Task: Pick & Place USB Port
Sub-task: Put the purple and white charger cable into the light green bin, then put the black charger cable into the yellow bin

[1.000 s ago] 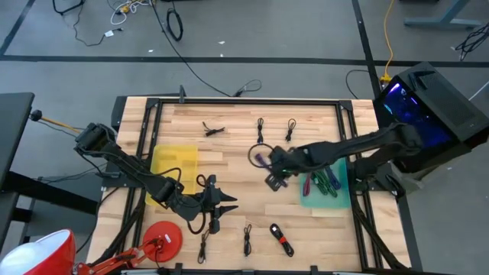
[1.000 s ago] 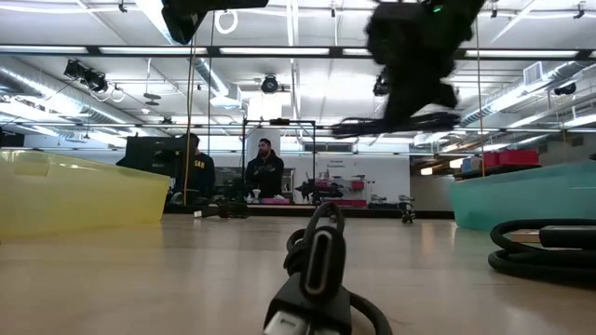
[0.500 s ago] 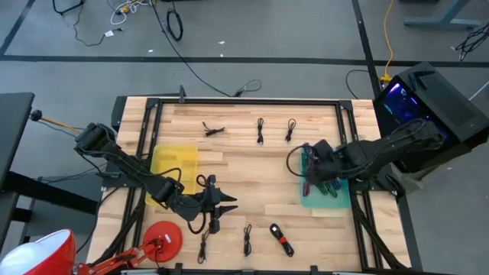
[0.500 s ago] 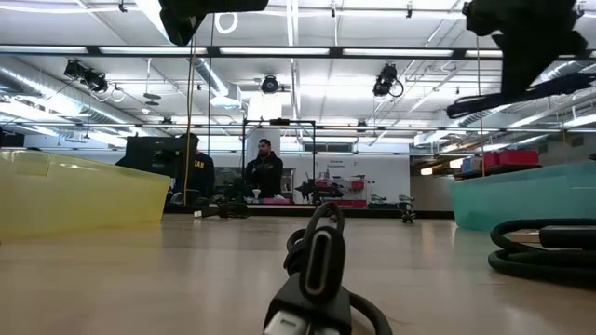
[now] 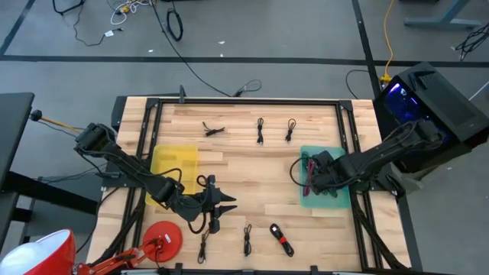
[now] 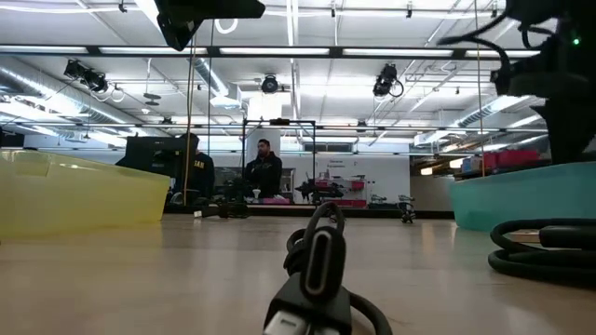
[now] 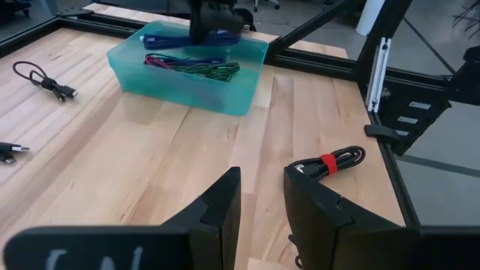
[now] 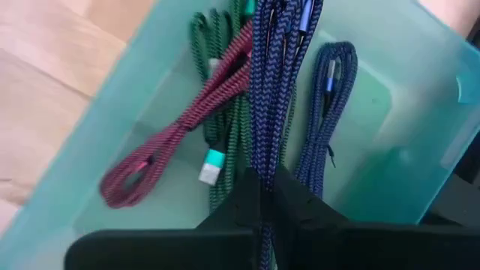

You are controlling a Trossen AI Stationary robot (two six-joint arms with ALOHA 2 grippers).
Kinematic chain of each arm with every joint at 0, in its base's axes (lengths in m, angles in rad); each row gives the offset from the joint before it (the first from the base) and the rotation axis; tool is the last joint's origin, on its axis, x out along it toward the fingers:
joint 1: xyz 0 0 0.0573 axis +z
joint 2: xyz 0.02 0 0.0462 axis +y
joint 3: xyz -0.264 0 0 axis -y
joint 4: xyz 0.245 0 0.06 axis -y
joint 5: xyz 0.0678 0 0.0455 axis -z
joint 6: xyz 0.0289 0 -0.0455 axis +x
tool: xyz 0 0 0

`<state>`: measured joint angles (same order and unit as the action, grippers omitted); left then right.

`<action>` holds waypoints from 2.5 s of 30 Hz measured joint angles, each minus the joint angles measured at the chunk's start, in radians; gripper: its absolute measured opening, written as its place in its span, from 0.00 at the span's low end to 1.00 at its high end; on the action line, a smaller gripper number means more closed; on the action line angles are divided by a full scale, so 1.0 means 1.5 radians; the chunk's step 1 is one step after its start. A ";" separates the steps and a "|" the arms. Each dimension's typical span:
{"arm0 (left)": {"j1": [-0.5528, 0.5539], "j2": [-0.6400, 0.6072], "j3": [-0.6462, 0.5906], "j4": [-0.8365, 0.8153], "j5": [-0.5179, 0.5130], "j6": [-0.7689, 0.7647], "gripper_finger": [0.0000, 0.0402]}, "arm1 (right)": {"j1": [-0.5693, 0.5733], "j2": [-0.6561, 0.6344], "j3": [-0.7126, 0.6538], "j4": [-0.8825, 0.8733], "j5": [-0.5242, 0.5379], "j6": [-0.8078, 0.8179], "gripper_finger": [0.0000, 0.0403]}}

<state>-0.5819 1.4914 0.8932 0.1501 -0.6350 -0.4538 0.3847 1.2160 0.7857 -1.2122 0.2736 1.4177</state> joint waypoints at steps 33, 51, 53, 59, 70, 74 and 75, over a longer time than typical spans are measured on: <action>0.000 0.000 0.000 0.000 0.000 -0.004 0.27 | -0.001 -0.102 0.026 0.095 0.050 -0.035 0.35; 0.003 0.000 0.000 0.001 0.000 0.003 0.27 | -0.420 -0.067 0.065 0.338 0.030 -0.426 0.30; 0.006 0.000 0.000 0.001 -0.001 0.024 0.27 | -0.461 -0.050 0.065 0.369 -0.009 -0.461 0.30; 0.035 0.000 0.000 0.006 -0.006 0.066 0.27 | -0.545 0.035 0.065 0.417 -0.091 -0.540 0.30; 0.050 0.000 0.000 0.005 0.018 0.066 0.27 | -0.665 0.163 0.065 0.444 -0.161 -0.629 0.30; 0.053 0.000 0.000 0.005 0.018 0.066 0.27 | -0.690 0.193 0.065 0.450 -0.195 -0.648 0.30; 0.054 0.000 0.000 0.005 0.018 0.066 0.27 | -0.694 0.199 0.065 0.460 -0.209 -0.650 0.30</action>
<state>-0.5011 1.4918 0.8928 0.1570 -0.6083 -0.3546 -0.6568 1.5140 0.8837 -0.5226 -0.0406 0.4432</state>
